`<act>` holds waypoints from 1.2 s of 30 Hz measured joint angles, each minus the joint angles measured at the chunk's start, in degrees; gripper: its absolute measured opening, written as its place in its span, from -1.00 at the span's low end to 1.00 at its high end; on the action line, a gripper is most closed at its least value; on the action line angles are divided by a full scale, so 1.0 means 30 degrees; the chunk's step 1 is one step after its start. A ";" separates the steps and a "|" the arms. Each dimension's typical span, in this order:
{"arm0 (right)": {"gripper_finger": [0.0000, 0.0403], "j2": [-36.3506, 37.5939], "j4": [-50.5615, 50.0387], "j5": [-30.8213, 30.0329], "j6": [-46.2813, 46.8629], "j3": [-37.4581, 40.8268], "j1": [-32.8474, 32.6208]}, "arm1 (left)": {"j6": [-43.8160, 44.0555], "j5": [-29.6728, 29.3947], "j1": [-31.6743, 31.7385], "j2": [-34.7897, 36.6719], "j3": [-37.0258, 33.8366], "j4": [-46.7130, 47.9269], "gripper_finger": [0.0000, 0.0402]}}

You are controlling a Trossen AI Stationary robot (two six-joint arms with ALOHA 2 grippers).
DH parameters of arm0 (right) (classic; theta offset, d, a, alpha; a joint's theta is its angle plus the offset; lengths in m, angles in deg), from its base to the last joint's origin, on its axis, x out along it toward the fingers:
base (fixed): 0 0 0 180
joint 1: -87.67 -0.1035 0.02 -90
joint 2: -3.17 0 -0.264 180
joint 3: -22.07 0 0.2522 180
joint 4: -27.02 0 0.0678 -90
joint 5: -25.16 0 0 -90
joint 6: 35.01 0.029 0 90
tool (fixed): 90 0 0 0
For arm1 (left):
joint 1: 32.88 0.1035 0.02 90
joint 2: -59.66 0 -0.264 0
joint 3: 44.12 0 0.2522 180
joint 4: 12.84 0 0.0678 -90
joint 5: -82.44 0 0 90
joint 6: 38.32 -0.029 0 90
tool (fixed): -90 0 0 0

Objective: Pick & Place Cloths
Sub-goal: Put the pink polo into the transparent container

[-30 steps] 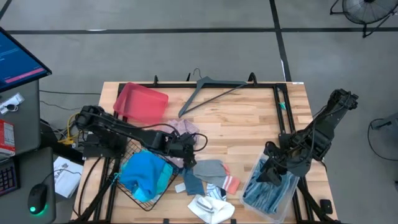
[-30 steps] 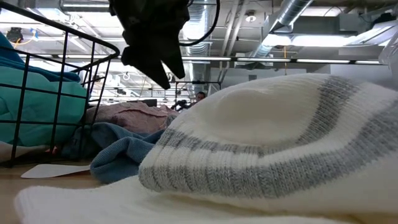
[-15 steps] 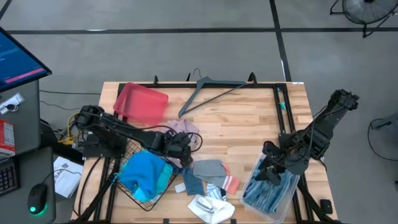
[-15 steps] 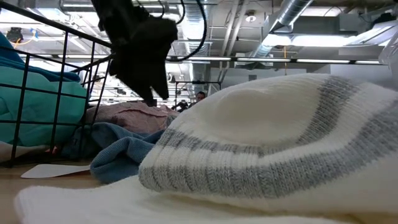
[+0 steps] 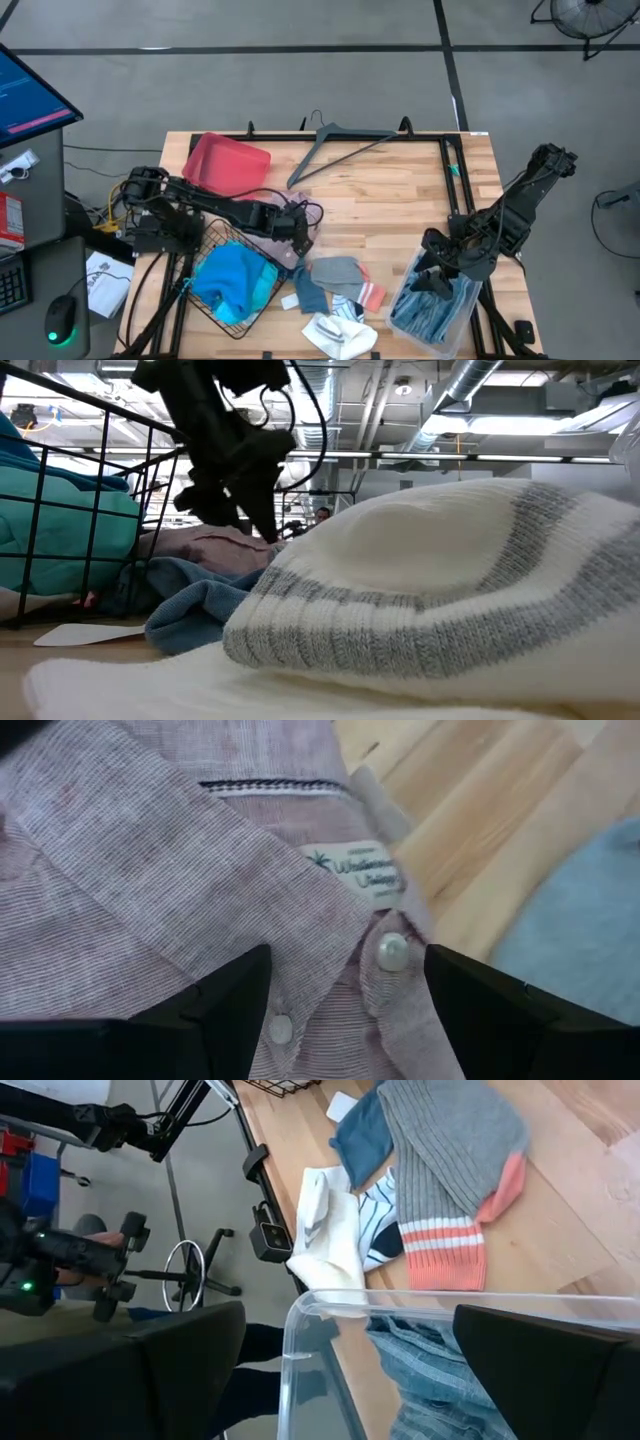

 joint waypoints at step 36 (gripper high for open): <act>0.67 0.0000 0.1028 -0.2859 -0.7468 -0.0007 0.3983 | 0.0029 0.4288 0.2341 -0.3362 0.1042 -0.5643 -0.97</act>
